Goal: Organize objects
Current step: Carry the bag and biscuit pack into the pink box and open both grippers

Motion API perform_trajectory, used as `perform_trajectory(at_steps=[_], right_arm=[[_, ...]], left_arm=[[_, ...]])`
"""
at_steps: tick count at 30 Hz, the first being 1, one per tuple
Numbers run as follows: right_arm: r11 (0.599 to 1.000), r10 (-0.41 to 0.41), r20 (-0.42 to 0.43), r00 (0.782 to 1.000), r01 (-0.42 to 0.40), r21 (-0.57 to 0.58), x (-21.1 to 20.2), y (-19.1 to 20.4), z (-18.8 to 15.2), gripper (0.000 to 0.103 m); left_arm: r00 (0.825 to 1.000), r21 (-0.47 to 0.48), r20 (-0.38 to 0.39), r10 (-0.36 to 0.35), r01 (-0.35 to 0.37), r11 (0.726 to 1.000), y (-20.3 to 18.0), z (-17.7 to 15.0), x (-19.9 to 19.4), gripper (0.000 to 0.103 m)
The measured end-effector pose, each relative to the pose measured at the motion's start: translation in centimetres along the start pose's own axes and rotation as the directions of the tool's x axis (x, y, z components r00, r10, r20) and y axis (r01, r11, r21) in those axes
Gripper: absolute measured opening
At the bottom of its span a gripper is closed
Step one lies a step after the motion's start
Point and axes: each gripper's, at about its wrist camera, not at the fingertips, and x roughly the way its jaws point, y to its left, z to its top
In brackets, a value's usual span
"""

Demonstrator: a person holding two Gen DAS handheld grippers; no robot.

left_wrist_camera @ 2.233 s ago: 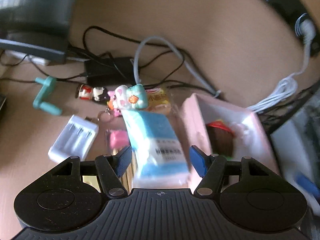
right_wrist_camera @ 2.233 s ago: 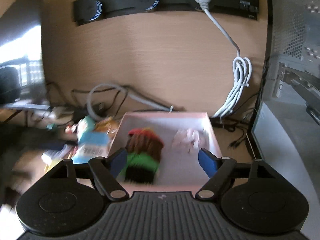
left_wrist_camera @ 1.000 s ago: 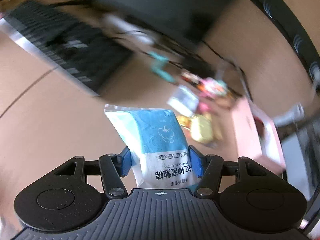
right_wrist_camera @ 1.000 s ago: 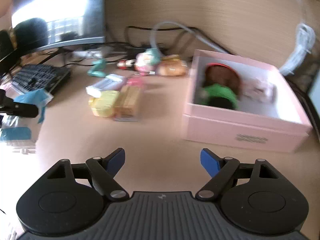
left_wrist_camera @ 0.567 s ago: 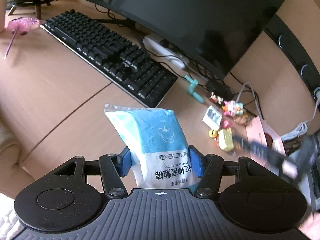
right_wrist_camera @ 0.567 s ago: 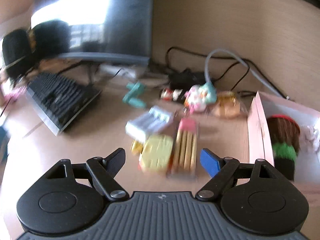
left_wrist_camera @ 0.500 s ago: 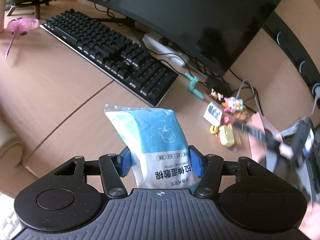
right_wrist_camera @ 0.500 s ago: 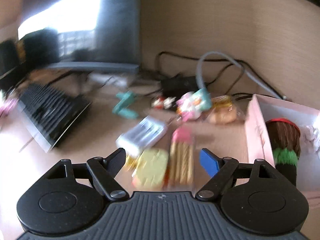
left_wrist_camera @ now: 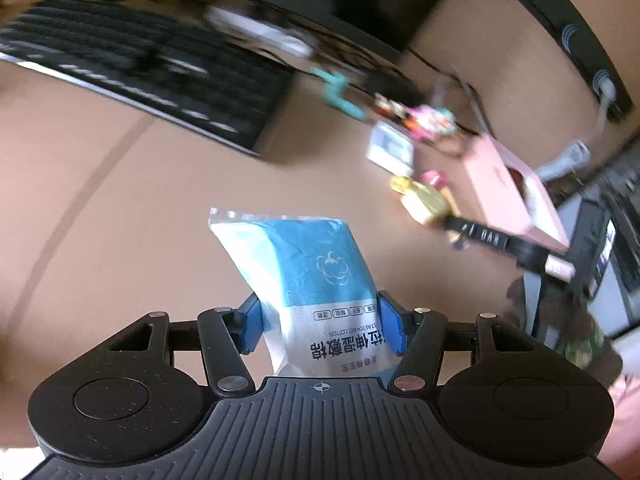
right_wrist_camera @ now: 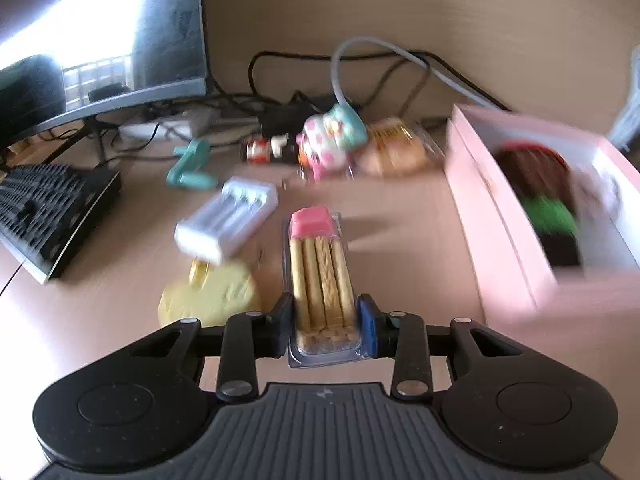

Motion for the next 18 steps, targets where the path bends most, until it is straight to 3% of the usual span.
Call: perform_trajectory(at_steps=[3,5,9,14,18], right_arm=[[1.0,0.004,-0.023,1.0,-0.004,0.016,-3.0,-0.5,-2.3,0.038],[0.999,0.025,0.0,1.0,-0.025,0.045,-4.8,-1.4,-3.0,0.053],[0.997,-0.07,0.062,0.996,0.068,0.038,-5.8,-3.7,-1.5,0.057],[0.991,-0.085,0.045,0.995,0.08,0.104,-3.5,-7.6,1.9,0.059],[0.994,-0.091,0.064,0.994,0.087,0.072,-3.0,-7.9,3.3,0.059]], left_arm=[[0.997,0.046,-0.042,-0.064,0.065,0.997,-2.1,0.0,2.1,0.063],[0.993,0.082,-0.067,-0.099,0.105,0.991,-3.8,-0.1,3.1,0.063],[0.988,0.121,-0.076,-0.137,0.146,0.982,-5.9,0.4,3.6,0.063],[0.993,0.146,-0.058,-0.107,0.115,0.983,-7.5,0.4,3.7,0.063],[0.998,0.141,-0.043,-0.038,0.044,0.989,-8.0,0.3,3.9,0.063]])
